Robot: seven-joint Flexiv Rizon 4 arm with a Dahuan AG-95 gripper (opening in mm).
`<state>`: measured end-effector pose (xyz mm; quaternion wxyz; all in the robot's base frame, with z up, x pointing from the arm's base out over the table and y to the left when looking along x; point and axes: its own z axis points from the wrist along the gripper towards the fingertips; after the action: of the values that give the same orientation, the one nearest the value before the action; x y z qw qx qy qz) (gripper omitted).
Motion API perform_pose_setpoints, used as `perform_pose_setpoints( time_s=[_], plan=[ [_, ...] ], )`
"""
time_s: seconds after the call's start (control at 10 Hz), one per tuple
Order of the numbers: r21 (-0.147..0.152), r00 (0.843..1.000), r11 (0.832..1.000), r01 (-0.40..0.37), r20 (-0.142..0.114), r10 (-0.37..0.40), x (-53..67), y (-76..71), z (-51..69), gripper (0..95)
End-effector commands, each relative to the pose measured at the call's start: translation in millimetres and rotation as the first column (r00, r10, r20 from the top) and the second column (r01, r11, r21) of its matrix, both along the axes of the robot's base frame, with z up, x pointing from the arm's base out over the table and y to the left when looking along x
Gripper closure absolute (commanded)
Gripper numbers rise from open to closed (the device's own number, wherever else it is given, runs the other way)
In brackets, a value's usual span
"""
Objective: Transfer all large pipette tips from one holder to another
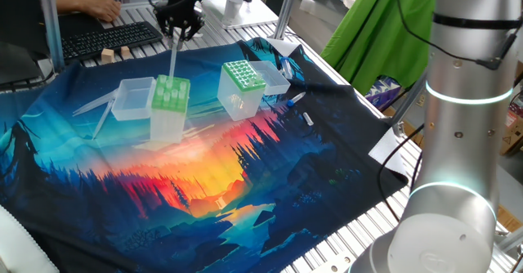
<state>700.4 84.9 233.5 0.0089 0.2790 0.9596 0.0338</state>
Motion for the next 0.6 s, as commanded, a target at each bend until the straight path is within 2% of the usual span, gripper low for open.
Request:
perform_pose_setpoints(
  time_s=[0.1,0.6],
  plan=[
    [0.001,1.000,1.000,-0.002,-0.001,0.002,-2.4,-1.8,1.9,95.0],
    [0.012,1.000,1.000,0.014,-0.004,-0.014,-3.5,-3.1,3.6,95.0]
  ],
)
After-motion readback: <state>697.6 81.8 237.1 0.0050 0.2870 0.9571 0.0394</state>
